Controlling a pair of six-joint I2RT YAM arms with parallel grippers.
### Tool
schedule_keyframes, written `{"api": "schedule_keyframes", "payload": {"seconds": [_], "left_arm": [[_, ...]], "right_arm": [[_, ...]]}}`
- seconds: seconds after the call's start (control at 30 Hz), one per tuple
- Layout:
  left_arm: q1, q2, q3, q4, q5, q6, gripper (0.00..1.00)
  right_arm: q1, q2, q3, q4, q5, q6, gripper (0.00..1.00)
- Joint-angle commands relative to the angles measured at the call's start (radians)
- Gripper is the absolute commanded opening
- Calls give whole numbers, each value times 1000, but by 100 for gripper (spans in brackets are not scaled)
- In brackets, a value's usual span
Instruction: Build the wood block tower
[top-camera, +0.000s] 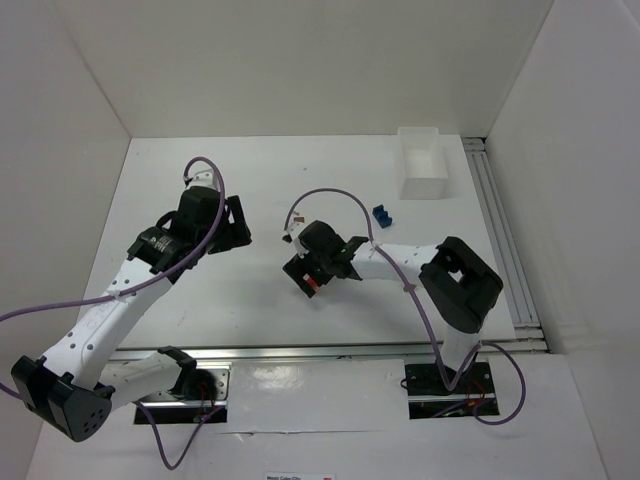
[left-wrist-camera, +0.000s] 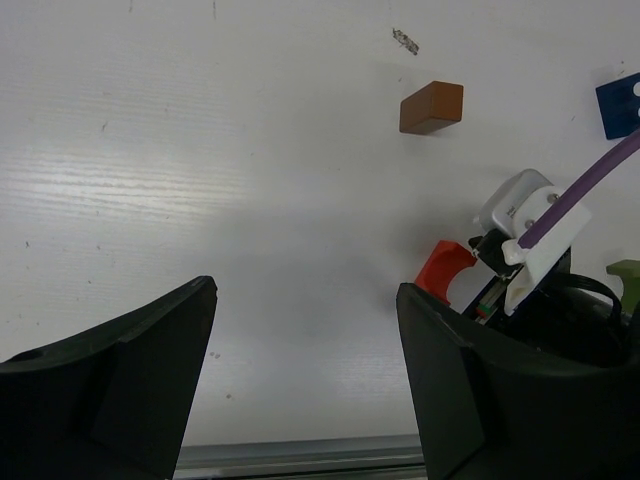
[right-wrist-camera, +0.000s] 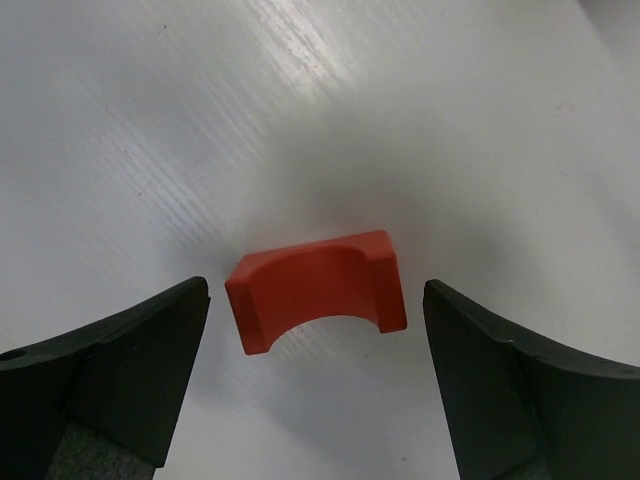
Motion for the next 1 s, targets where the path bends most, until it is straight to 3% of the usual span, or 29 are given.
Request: {"api": "schedule_keyframes", "payload": {"seconds": [0.0, 0.33, 0.97], "left_arm": [[6, -10, 10, 23, 6, 26, 85], [6, -1, 10, 32, 6, 26, 85], [6, -1, -8, 32, 6, 26, 85]], "right_arm": [[20, -66, 13, -27, 37, -35, 95], [20, -53, 24, -36, 39, -54, 70], [20, -4, 33, -56, 3, -63, 76]]}}
